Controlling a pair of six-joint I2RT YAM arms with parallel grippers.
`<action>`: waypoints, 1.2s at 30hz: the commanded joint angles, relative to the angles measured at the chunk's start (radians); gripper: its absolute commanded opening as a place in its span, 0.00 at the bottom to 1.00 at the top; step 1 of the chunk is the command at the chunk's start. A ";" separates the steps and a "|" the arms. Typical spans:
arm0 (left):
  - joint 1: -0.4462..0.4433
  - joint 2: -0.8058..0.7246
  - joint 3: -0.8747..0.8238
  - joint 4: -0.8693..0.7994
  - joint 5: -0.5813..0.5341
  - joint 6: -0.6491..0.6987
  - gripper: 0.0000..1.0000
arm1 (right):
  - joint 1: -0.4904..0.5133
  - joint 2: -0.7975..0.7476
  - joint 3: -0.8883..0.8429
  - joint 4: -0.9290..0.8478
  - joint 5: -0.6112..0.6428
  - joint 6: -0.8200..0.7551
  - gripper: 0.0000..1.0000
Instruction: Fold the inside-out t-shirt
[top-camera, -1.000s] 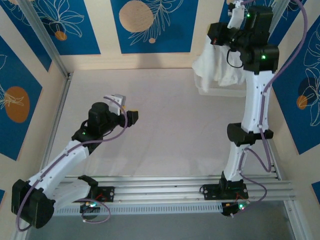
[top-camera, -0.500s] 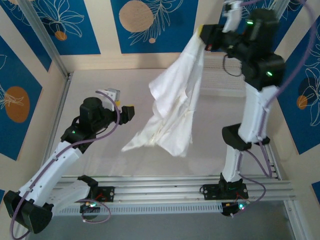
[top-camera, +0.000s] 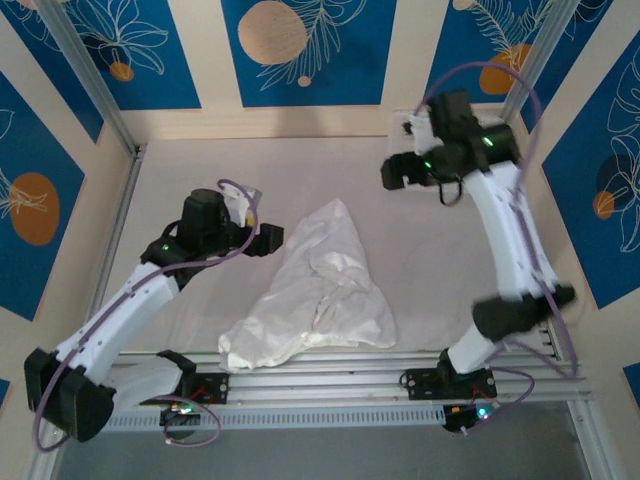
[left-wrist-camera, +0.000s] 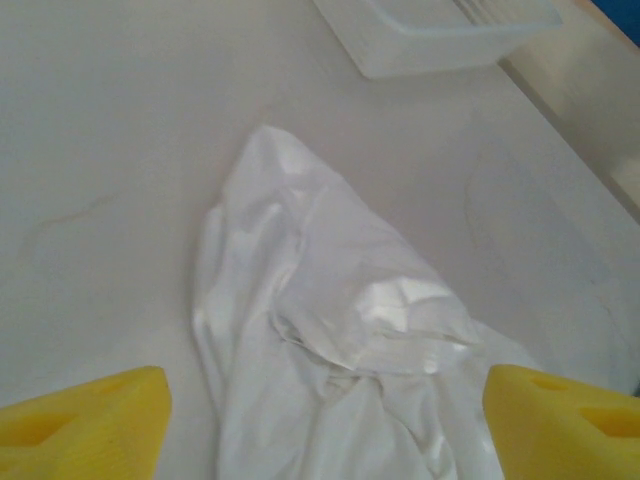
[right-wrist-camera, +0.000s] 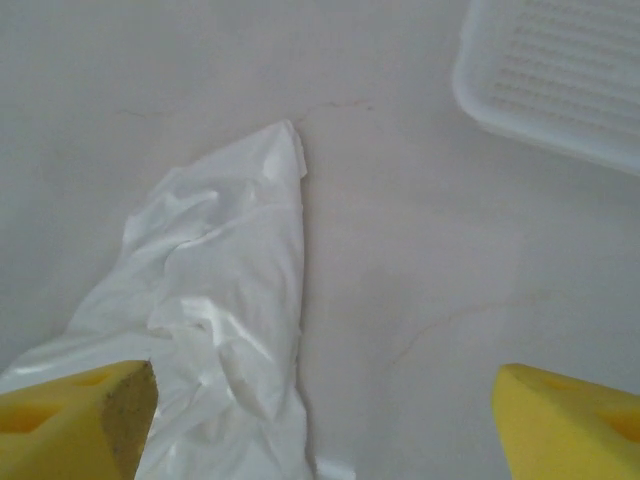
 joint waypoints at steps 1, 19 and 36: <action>-0.062 0.101 0.065 0.014 0.114 -0.042 0.78 | 0.000 -0.256 -0.315 0.166 0.048 0.254 0.84; -0.424 0.753 0.423 0.043 -0.226 -0.030 0.76 | 0.040 -0.437 -1.480 0.699 -0.307 0.806 0.74; -0.236 0.648 0.283 0.065 -0.241 -0.059 0.00 | 0.047 -0.531 -1.363 0.605 -0.145 0.742 0.00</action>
